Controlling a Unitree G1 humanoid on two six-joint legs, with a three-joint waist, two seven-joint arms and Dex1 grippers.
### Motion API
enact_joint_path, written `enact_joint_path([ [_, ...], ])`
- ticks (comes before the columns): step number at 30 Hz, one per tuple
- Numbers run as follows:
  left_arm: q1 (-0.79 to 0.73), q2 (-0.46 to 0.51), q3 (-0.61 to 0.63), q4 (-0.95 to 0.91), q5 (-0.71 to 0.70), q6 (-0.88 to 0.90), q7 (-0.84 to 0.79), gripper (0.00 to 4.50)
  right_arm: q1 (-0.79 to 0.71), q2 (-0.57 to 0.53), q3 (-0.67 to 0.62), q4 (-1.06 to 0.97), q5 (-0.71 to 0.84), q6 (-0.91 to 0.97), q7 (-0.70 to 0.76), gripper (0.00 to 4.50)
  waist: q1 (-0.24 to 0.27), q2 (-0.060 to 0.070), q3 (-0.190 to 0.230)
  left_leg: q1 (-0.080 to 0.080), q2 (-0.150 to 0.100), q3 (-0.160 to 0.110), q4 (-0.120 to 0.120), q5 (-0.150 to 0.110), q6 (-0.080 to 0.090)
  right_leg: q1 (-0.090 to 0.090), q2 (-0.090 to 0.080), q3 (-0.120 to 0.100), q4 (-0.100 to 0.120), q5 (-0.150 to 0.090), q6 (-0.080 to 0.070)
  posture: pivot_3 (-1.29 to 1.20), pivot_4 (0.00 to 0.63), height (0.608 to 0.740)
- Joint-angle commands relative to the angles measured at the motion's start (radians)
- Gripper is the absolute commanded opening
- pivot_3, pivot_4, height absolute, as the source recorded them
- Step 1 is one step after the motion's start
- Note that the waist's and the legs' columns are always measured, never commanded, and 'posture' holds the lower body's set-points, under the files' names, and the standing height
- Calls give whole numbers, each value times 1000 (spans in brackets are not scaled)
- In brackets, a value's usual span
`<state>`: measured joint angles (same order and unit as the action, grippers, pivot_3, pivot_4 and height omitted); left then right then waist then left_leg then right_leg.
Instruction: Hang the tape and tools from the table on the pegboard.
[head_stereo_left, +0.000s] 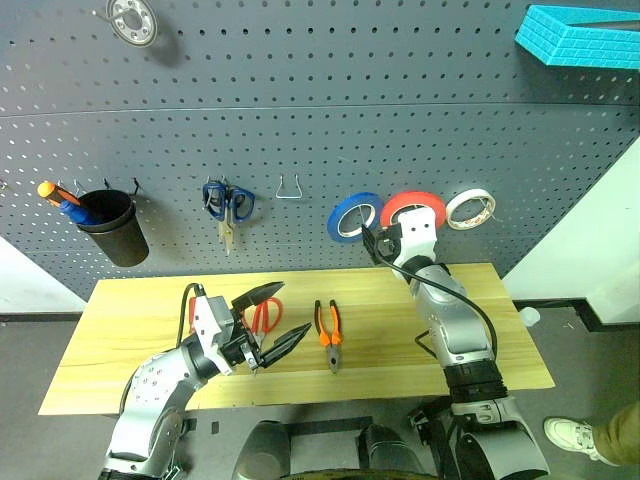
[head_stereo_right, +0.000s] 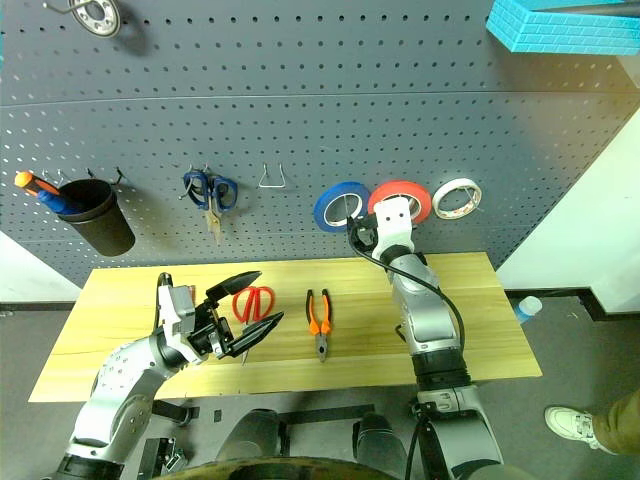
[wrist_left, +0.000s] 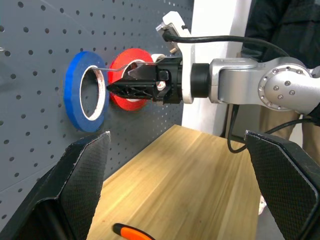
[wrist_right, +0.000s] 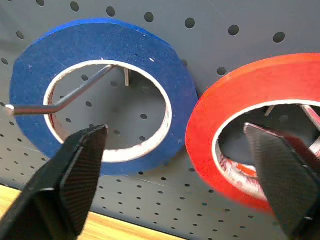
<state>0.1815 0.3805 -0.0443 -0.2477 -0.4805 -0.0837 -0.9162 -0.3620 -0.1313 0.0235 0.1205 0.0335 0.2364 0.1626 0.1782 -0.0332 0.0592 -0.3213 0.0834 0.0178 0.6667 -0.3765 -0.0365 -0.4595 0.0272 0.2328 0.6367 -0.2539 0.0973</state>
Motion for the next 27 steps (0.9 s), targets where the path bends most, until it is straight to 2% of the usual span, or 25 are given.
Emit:
enact_joint_path([
  [1, -10, -3, 15, -20, -8, -24, -2, 4500, -10, -8, -2, -39, 2, 6, 9, 4487, 0, 0, 0, 0, 0, 0, 0, 0, 0, 0, 0, 0, 0, 0, 0, 422, 43, 703],
  [7, 1, 3, 20, -16, -13, -37, -11, 4500, 108, -34, 36, -151, 23, 41, 95, 4487, 5, 0, 0, 0, 0, 0, 0, 0, 0, 0, 0, 0, 0, 0, 0, 420, 45, 703],
  [17, 16, 7, 26, -18, -14, -37, -14, 4500, 317, -55, 41, -378, 63, 146, 131, 4487, 2, 0, 0, 0, 0, 0, 1, 0, 0, 0, 0, 0, 0, 0, 0, 407, 49, 703],
  [22, 64, 74, 79, -4, -19, 33, -8, 4500, 429, -39, 94, -560, 72, 267, 111, 4487, -3, 0, 0, 0, 0, 0, 0, 0, 0, 0, 0, 0, 0, 0, 0, 401, 54, 703],
  [27, 132, 150, 110, -2, -6, 128, 16, 4500, 468, -11, 179, -627, 30, 402, 44, 4487, -4, 0, 1, 1, 0, 0, 1, 0, 0, 0, 0, 0, 1, -1, 0, 403, 65, 703],
])
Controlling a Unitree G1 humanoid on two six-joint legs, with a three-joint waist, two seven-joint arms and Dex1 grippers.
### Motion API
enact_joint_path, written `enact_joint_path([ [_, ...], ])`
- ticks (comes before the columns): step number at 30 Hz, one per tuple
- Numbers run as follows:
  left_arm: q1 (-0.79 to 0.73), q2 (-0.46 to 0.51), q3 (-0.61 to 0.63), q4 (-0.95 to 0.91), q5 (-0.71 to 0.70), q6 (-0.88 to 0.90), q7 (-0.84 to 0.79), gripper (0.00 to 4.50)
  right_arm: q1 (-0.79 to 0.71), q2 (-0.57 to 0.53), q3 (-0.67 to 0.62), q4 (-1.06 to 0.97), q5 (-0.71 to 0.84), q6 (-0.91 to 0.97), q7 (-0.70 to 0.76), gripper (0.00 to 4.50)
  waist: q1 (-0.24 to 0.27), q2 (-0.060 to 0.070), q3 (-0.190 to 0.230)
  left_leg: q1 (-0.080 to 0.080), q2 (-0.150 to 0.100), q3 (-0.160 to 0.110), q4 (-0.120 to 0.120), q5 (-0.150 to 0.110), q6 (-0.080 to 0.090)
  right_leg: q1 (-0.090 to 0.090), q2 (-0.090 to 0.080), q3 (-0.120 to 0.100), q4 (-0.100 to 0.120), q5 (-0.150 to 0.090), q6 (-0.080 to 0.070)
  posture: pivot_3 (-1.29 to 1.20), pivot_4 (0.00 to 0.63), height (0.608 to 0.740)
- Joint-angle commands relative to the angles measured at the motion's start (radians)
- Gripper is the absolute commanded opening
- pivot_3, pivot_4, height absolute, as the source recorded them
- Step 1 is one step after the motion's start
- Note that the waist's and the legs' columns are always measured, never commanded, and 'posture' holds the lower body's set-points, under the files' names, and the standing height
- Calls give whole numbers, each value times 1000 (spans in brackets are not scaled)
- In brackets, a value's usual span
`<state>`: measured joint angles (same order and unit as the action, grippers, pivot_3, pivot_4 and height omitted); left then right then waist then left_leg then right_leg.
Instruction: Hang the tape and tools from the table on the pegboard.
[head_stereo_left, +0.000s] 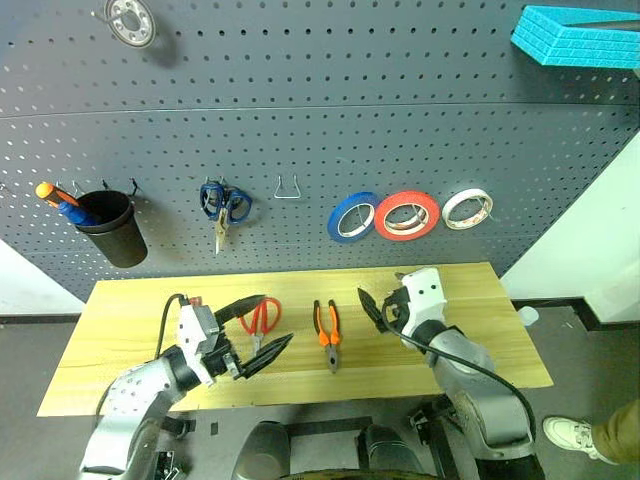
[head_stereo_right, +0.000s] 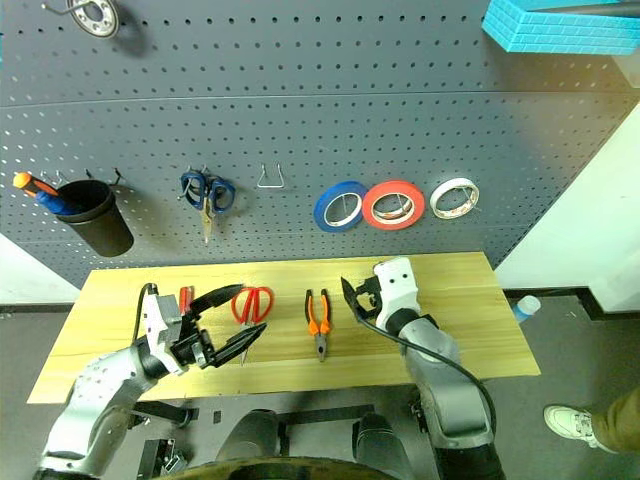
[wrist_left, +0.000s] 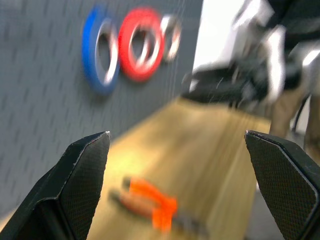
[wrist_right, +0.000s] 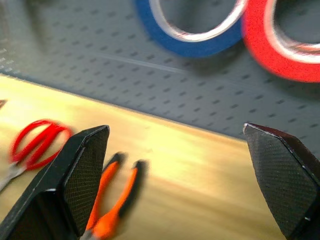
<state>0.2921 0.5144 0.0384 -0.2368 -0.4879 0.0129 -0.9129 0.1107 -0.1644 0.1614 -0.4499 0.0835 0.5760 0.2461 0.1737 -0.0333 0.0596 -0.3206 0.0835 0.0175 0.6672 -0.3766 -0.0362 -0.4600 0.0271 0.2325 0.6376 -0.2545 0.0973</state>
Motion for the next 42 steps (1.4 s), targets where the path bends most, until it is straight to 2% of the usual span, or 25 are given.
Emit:
enact_joint_path([
  [1, 34, 19, 28, -13, 5, 37, 16, 4500, -8, 29, 55, -54, -28, 87, -54, 4487, 1, -1, 1, 0, 0, 0, 0, 0, 0, 0, 0, 0, 0, 0, 0, 404, 67, 703],
  [11, 123, -3, 12, -65, 37, 74, 77, 4500, -155, 103, 137, 135, -122, 212, -164, 4487, 2, -2, 8, -1, 0, 0, 0, 0, 0, -1, 0, -1, 0, 0, 0, 428, 88, 703],
  [16, 163, -14, 9, -100, 43, 75, 86, 4500, -233, 251, 128, 192, -131, 364, -262, 4487, 0, 1, 16, -2, 0, 0, -1, 0, 0, -2, 0, -1, 0, 0, 0, 423, 101, 703],
  [19, 181, -18, 6, -120, 44, 78, 92, 4500, -239, 317, 166, 176, -124, 473, -292, 4487, 4, 3, 22, -3, 0, -1, -1, 0, 0, -2, 0, -2, -1, 0, 0, 422, 113, 703],
  [26, 209, -12, 2, -161, 40, 98, 97, 4500, -179, 338, 304, 118, -78, 589, -320, 4487, -5, 5, 55, -5, 0, -3, -1, 0, 0, -4, -1, -4, -1, -1, 0, 405, 156, 703],
  [30, 225, -9, 0, -185, 38, 112, 98, 4500, -189, 337, 322, 162, -65, 583, -343, 4487, -16, 7, 76, -9, 0, -6, -1, 0, 0, -6, -1, -6, -2, -1, 1, 401, 183, 703],
  [33, 237, -7, -2, -189, 41, 112, 95, 4500, -227, 347, 319, 194, -56, 580, -355, 4487, -25, 8, 85, -19, 0, -14, 0, 0, 0, -12, -2, -14, -2, -1, 1, 396, 197, 703],
  [42, 288, -13, -18, -222, 53, 101, 112, 4500, -307, 360, 354, 277, -36, 552, -362, 4487, -25, 14, 123, -21, 1, -23, -1, 0, 0, -13, -2, -22, 1, -2, 4, 416, 222, 703],
])
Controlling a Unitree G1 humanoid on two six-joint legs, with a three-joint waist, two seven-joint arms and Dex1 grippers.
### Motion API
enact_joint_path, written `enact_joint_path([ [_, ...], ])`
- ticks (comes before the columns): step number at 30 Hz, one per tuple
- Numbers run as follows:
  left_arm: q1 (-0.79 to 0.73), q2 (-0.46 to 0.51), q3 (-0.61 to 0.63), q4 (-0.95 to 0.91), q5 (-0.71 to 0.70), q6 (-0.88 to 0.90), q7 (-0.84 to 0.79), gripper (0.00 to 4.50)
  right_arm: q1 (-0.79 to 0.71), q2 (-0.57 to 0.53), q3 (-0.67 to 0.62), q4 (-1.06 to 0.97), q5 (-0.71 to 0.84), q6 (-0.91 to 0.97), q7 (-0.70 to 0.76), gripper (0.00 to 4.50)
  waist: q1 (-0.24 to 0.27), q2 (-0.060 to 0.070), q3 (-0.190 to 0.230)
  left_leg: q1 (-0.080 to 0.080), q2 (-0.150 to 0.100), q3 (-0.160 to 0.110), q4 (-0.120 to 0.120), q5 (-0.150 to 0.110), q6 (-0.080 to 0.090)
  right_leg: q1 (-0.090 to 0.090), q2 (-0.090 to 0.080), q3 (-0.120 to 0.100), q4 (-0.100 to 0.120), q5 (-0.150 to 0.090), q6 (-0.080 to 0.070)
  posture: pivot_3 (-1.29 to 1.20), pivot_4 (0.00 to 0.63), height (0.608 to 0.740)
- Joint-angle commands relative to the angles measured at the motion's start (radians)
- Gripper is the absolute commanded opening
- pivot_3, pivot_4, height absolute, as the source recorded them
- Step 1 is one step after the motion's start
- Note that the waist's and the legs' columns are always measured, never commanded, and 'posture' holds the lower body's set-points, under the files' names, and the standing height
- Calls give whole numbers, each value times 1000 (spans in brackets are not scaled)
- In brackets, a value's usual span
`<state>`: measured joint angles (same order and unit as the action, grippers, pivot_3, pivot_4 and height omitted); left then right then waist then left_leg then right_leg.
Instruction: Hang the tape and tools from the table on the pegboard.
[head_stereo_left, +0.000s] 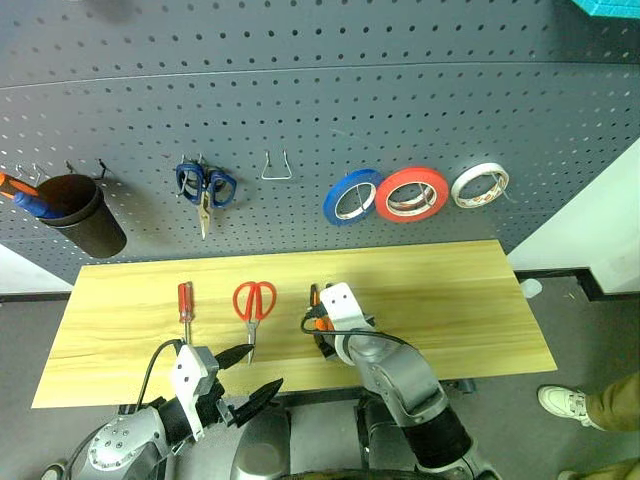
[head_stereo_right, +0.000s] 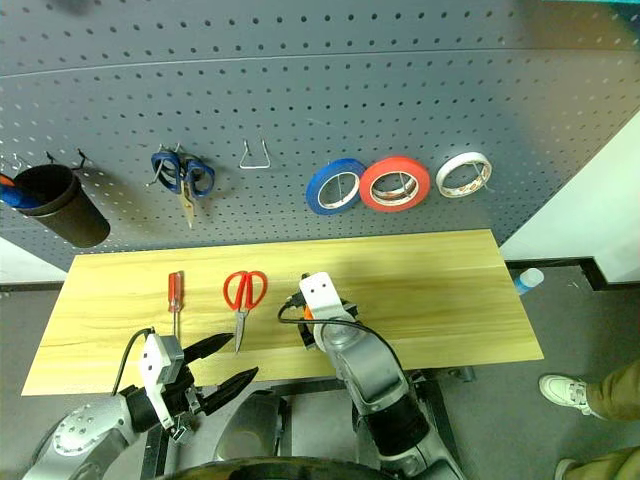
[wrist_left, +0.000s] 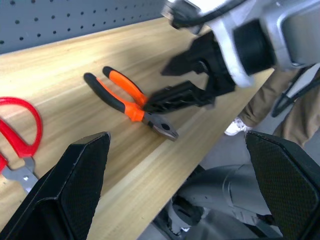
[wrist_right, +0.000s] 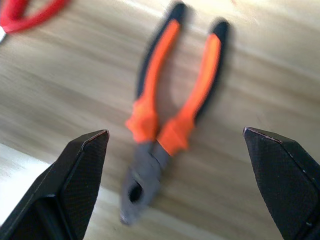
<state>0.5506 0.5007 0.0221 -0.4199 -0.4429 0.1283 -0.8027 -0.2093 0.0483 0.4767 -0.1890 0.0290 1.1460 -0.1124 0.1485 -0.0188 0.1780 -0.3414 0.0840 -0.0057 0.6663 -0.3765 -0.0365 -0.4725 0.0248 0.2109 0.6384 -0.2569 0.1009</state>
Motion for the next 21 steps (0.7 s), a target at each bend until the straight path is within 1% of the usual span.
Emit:
enact_joint_path([
  [1, 38, 0, -3, -41, 9, -16, 3, 4500, 2, 149, 43, 25, 21, -22, -4, 4487, 0, -1, 7, 0, 0, 0, 0, 0, 0, 0, 0, 0, 0, 0, 0, 416, 222, 703],
  [13, 108, -5, -17, -90, 16, -17, 16, 4500, -46, 171, 46, 88, 40, -46, -38, 4487, -1, 2, 29, -7, 0, -2, 1, 0, 0, -5, 0, -2, 0, 0, 0, 421, 246, 703],
  [18, 107, 0, -15, -93, 14, -11, 14, 4500, -58, 175, 38, 109, 45, -59, -61, 4487, -1, 2, 35, -13, 0, -3, 1, 0, -1, -10, -1, -4, 0, 0, 0, 424, 253, 703],
  [21, 110, 4, -12, -101, 10, -6, 14, 4500, -67, 179, 30, 130, 40, -74, -80, 4487, -1, 2, 42, -13, 0, -4, 1, 1, -1, -11, -1, -5, 0, 0, 0, 424, 259, 703],
])
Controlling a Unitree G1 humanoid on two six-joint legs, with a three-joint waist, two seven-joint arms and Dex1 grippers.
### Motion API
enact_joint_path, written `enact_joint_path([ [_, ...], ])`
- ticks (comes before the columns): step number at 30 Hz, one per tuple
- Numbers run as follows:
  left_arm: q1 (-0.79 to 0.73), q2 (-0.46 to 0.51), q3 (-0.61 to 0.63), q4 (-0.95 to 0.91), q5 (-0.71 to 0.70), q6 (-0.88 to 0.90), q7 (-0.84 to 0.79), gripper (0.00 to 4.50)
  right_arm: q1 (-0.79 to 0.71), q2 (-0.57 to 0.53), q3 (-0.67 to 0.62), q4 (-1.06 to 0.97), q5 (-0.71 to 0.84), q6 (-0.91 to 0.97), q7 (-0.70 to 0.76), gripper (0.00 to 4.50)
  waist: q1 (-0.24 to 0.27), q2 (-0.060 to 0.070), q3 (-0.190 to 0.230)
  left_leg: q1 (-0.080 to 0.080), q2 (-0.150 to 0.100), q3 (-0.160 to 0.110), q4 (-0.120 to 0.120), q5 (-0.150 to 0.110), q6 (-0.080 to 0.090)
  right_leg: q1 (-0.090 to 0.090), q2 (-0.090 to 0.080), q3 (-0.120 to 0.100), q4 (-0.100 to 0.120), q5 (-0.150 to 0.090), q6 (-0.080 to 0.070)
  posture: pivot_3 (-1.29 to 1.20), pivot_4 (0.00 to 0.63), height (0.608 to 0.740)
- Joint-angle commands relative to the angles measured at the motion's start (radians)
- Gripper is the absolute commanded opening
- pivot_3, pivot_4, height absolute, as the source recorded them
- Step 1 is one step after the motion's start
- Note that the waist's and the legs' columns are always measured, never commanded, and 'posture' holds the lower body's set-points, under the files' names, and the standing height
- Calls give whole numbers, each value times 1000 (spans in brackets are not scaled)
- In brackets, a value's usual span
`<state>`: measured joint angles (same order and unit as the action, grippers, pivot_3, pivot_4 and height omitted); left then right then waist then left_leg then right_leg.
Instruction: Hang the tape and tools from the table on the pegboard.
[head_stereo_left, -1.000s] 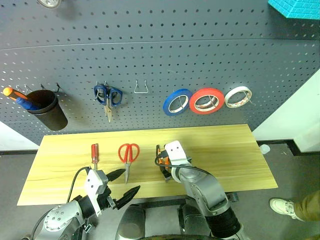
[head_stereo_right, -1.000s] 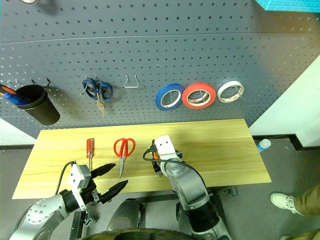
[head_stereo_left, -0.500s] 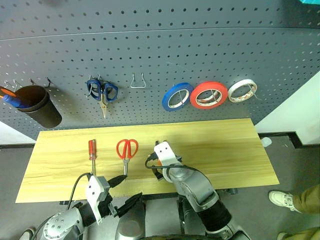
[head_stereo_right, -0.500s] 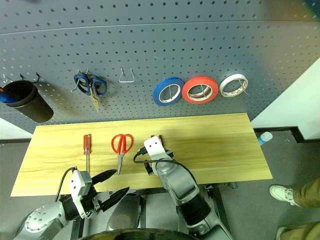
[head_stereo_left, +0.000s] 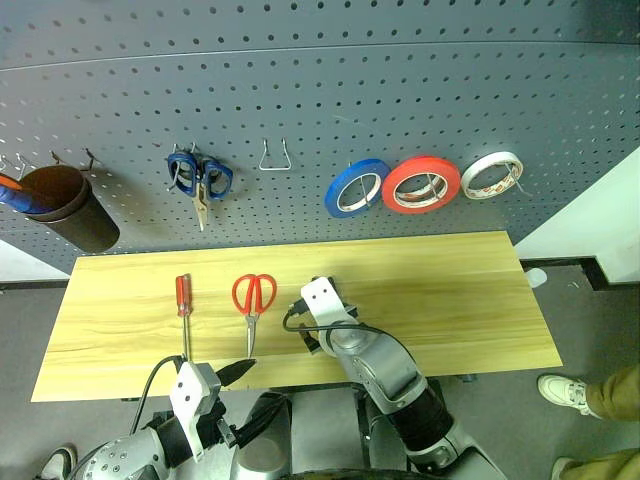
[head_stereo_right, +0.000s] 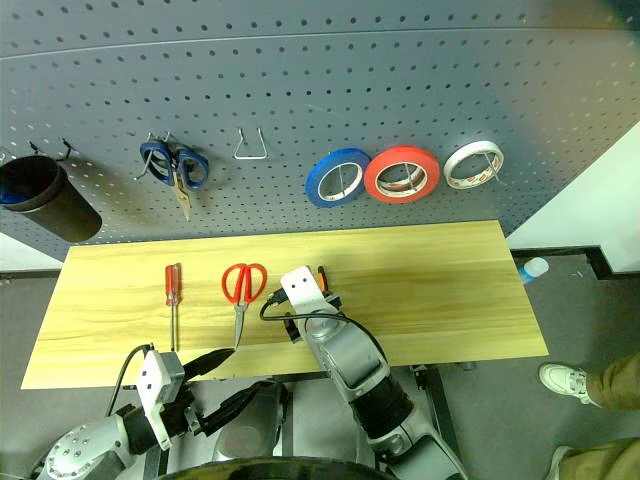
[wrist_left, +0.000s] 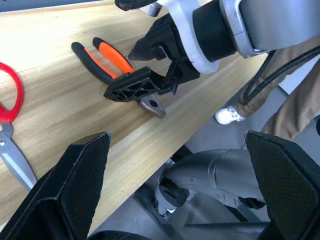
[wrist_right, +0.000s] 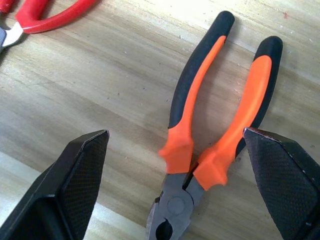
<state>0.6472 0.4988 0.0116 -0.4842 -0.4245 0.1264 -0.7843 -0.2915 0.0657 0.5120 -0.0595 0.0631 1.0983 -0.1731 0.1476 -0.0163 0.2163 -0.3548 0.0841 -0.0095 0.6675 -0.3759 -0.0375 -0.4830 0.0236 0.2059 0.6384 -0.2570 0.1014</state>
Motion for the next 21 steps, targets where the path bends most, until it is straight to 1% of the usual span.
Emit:
enact_joint_path([
  [1, 17, 6, -1, -39, -9, -4, -5, 4500, 12, 164, -13, 6, 4, -29, -29, 4487, -1, 0, 5, 0, 0, 0, 0, 0, 0, 0, 0, 0, 0, 0, 0, 424, 261, 703],
  [10, 27, 10, -3, -38, -7, -4, -10, 4500, 5, 171, -31, 20, 4, -26, -71, 4487, -1, 1, 13, -1, 0, -2, 0, 1, -1, -1, -1, -3, 2, 0, 0, 424, 268, 703],
  [21, 33, 9, -11, -31, 0, -8, -12, 4500, 9, 172, -32, 24, 18, 50, -74, 4487, -1, 1, 20, -2, 0, -2, 0, 0, -1, -2, -1, -3, 2, 0, 0, 420, 271, 703],
])
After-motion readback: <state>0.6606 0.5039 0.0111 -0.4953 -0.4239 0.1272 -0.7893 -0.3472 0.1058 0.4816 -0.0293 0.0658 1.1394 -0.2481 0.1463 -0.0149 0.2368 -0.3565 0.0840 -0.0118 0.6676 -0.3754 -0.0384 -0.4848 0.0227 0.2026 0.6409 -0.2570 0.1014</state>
